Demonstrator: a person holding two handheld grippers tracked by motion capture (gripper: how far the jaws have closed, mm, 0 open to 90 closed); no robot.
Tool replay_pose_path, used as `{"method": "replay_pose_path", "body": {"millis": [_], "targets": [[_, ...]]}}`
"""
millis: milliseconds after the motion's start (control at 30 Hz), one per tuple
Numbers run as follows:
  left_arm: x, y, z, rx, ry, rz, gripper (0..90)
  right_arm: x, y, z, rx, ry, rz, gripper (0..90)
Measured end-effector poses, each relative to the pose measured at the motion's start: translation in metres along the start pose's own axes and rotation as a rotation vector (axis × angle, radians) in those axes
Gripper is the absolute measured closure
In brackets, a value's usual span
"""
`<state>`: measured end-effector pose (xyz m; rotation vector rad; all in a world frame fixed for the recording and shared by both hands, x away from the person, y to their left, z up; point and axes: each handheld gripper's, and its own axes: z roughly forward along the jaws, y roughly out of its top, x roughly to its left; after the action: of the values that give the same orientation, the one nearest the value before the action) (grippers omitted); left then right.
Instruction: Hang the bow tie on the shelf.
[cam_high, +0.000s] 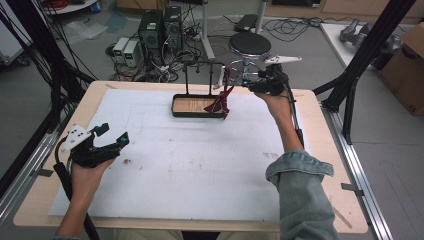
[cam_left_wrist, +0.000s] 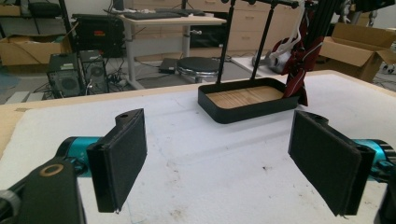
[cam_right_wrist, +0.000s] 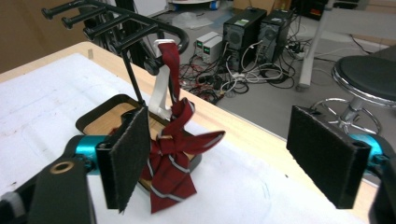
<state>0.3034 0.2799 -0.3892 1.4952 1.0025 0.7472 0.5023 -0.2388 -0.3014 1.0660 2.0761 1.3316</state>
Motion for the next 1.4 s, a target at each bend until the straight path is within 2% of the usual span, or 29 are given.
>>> {"method": "replay_pose_path", "body": {"millis": [33, 67, 233, 267, 300, 333, 367, 400, 433, 500, 600, 700, 767, 1033, 1100, 1267, 1400], "targets": [[0.000, 0.000, 0.000, 0.000, 0.000, 0.001, 19.7, -0.002, -0.001, -0.009, -0.011, -0.014, 0.011, 16.1], [0.000, 0.000, 0.001, 0.003, -0.001, 0.002, 19.7, -0.002, -0.001, -0.009, -0.011, -0.014, 0.011, 16.1], [-0.001, -0.001, 0.002, 0.005, -0.004, 0.002, 19.7, -0.005, -0.004, -0.036, -0.071, -0.033, 0.018, 14.8], [-0.001, -0.002, 0.002, 0.006, -0.004, 0.002, 19.7, -0.007, -0.007, -0.045, -0.084, -0.042, 0.027, 12.6], [-0.001, -0.002, 0.002, 0.007, -0.005, 0.005, 19.7, -0.007, -0.007, -0.045, -0.084, -0.042, 0.027, 12.6], [-0.002, -0.002, 0.003, 0.006, -0.005, 0.006, 19.6, -0.008, -0.009, -0.055, -0.110, -0.052, 0.027, 12.4], [-0.002, -0.002, 0.003, 0.006, -0.007, 0.004, 19.6, -0.008, -0.009, -0.055, -0.110, -0.052, 0.027, 12.4], [-0.002, -0.002, 0.003, 0.006, -0.006, 0.004, 19.6, -0.009, -0.014, -0.066, -0.131, -0.056, 0.043, 12.4], [-0.002, -0.002, 0.003, 0.007, -0.008, 0.007, 19.6, -0.009, -0.014, -0.066, -0.131, -0.056, 0.043, 12.4], [-0.003, -0.002, 0.003, 0.008, -0.008, 0.009, 19.6, -0.010, -0.021, -0.078, -0.132, -0.065, 0.047, 12.1], [-0.005, -0.003, 0.003, 0.009, -0.011, 0.008, 19.6, -0.011, -0.028, -0.088, -0.162, -0.076, 0.057, 12.2], [-0.005, -0.003, 0.003, 0.011, -0.013, 0.013, 19.6, -0.013, -0.035, -0.097, -0.141, -0.061, 0.070, 12.0], [-0.005, -0.003, 0.003, 0.012, -0.010, 0.013, 19.6, -0.012, -0.044, -0.108, -0.178, -0.074, 0.079, 12.1], [-0.005, -0.004, 0.003, 0.013, -0.006, 0.010, 19.6, -0.012, -0.068, -0.129, -0.214, -0.108, 0.097, 12.0], [-0.005, -0.004, 0.003, 0.014, -0.005, 0.010, 19.6, -0.010, -0.077, -0.138, -0.237, -0.122, 0.103, 12.0], [-0.005, -0.004, 0.003, 0.017, -0.006, 0.012, 19.6, -0.006, -0.089, -0.149, -0.269, -0.139, 0.106, 12.0], [-0.005, -0.005, 0.003, 0.017, -0.004, 0.012, 19.6, 0.000, -0.102, -0.157, -0.296, -0.172, 0.109, 12.0]]}}
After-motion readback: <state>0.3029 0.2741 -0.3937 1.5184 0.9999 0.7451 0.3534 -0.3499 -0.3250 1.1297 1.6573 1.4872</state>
